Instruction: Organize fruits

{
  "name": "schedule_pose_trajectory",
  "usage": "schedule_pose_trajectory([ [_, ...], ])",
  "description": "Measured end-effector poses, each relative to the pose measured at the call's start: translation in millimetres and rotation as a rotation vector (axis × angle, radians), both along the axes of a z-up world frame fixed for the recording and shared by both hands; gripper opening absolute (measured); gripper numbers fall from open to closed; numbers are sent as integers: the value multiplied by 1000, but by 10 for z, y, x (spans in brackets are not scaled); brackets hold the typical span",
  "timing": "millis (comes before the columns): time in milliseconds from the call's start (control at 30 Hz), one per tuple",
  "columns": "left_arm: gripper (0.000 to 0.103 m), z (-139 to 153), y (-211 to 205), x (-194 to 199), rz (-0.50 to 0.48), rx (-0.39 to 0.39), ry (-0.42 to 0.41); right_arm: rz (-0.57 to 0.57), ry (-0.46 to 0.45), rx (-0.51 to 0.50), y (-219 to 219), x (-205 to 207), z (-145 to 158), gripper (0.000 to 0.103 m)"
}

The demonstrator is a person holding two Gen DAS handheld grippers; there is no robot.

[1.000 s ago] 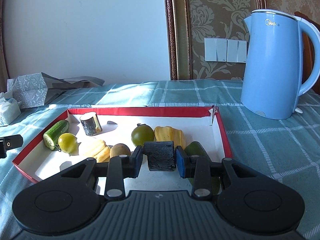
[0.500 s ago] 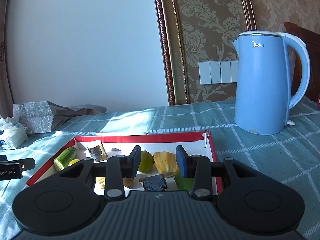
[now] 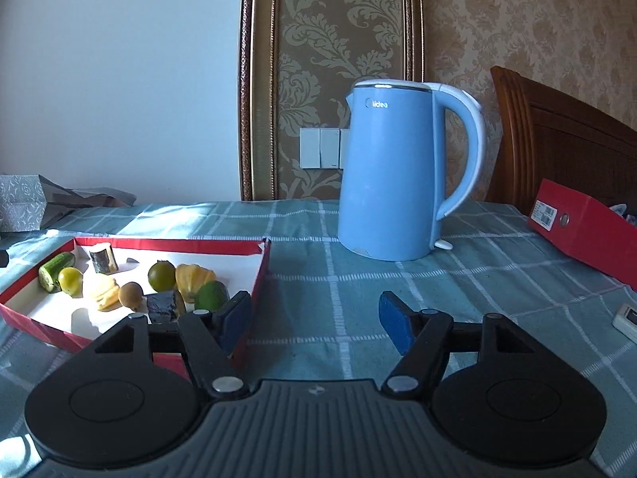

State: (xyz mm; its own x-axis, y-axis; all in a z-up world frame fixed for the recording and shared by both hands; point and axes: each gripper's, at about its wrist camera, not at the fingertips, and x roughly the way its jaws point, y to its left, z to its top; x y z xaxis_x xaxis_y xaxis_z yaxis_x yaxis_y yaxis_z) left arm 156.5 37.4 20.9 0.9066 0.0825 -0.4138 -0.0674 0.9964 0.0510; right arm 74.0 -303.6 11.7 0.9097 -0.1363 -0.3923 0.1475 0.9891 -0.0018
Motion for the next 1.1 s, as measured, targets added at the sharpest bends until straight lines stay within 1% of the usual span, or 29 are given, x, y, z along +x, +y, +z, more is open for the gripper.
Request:
schedule_pose_trajectory([
  [100,103,5,-5,-18,-2,-2,1,-2,20,18,-67,-144,-99,70],
  [200,103,3,5,-22,-8,-18,13,3,23,46,-46,-298,-136,70],
  [267,103,-13,2,-22,0,-17,22,14,16,47,15,-390,-117,70],
  [333,103,-40,4,-38,4,-16,47,28,2,49,86,-486,-75,72],
  [400,103,-43,29,-70,-6,-46,70,39,-15,48,158,-563,-33,76],
  [467,103,-31,55,-129,-15,-71,80,64,-33,53,271,-642,16,77],
  [533,103,-6,54,-219,-13,-61,77,86,-51,65,378,-702,52,77],
  [633,103,25,46,-343,-23,-56,78,124,-77,81,564,-781,99,81],
  [733,103,49,26,-446,-40,-52,85,164,-86,90,731,-820,129,81],
  [933,103,81,-62,-718,-99,-22,84,246,-65,85,1034,-891,126,81],
  [1100,103,71,-99,-907,-120,-12,82,297,-51,38,1224,-998,125,81],
])
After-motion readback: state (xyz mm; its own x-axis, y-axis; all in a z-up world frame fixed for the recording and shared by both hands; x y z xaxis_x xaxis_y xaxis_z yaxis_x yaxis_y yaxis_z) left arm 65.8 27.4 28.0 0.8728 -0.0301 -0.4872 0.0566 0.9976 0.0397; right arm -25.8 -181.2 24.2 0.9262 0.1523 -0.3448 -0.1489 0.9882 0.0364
